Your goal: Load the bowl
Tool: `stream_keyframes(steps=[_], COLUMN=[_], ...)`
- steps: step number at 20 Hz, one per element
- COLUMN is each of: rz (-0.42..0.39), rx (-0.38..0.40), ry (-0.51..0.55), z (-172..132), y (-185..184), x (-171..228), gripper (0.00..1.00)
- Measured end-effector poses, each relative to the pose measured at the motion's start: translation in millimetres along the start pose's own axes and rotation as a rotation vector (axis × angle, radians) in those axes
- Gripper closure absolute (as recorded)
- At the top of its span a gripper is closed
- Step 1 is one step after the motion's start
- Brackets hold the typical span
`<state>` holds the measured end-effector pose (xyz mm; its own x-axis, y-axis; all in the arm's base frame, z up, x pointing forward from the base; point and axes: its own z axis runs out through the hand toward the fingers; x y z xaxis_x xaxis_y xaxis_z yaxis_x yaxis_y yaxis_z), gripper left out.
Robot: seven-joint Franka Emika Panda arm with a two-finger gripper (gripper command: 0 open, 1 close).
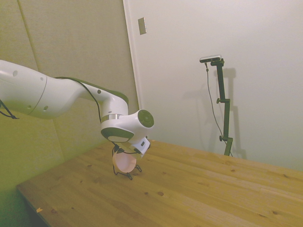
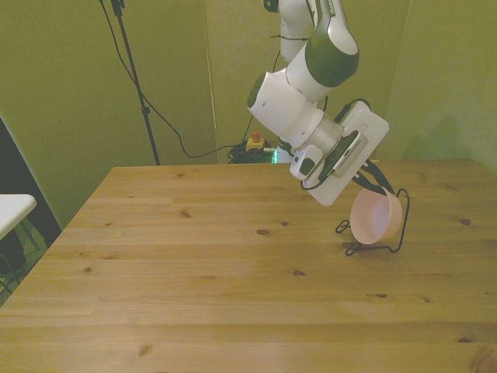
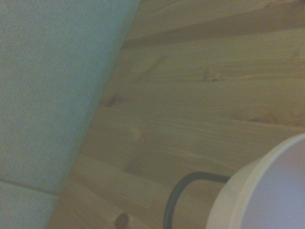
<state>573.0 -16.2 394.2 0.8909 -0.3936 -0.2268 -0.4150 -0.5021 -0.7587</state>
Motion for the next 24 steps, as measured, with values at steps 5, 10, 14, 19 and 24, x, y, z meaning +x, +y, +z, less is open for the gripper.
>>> stream_keyframes(steps=[5,10,14,19,24], rz=[-0.004,0.0,-0.005,0.006,0.078], rx=[-0.001,-0.003,-0.001,0.0,-0.087], ry=[-0.003,-0.007,-0.004,0.048,0.181], z=[4,7,5,-28,-97], y=[-3,-1,-3,-5,-16], x=[4,5,6,8,-20], gripper=[0.0,0.0,0.0,0.0,0.0])
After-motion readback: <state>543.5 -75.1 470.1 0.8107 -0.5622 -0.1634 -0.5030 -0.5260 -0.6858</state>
